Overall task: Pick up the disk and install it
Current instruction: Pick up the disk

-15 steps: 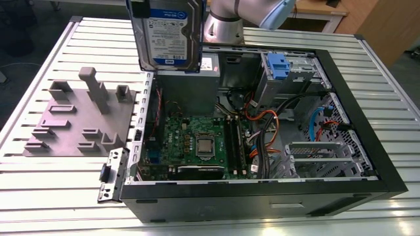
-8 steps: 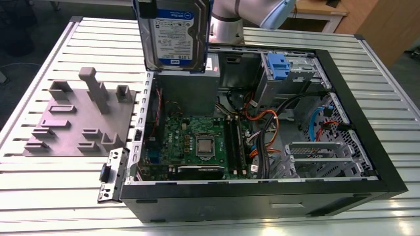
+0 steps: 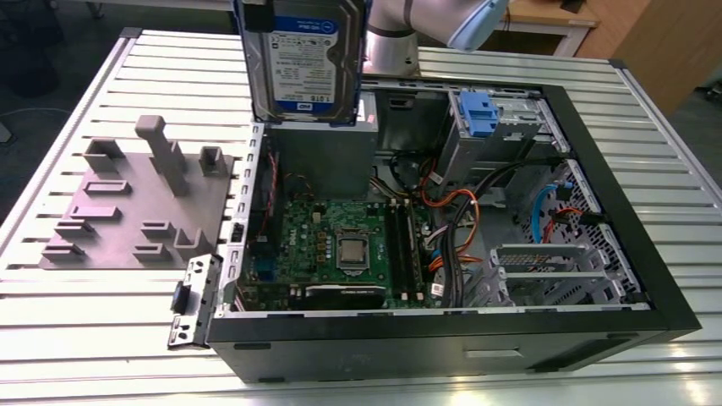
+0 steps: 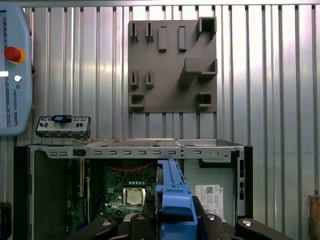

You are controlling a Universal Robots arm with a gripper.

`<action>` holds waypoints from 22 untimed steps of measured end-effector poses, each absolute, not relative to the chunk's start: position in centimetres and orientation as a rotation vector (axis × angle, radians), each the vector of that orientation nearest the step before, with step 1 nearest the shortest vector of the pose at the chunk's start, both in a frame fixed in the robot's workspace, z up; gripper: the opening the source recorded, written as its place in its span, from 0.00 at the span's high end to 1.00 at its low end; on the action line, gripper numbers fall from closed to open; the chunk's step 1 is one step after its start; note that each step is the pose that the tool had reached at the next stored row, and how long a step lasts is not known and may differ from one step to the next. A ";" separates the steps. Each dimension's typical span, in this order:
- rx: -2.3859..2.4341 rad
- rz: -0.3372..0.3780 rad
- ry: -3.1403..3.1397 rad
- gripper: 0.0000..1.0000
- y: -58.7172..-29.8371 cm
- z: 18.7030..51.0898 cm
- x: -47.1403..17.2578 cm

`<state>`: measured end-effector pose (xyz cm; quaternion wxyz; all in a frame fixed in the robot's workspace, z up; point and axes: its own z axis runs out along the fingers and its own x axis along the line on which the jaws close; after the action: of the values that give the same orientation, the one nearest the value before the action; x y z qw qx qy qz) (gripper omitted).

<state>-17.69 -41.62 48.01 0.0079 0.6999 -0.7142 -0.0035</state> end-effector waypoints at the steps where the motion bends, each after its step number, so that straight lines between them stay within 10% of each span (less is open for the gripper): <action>1: 2.188 -0.011 -2.232 0.64 -41.6 48.0 -17.7; 22: 2.188 -0.011 -2.232 0.64 -41.6 48.0 -15.9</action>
<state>-15.95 -41.62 48.01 0.0079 0.6999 -0.7142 -0.0034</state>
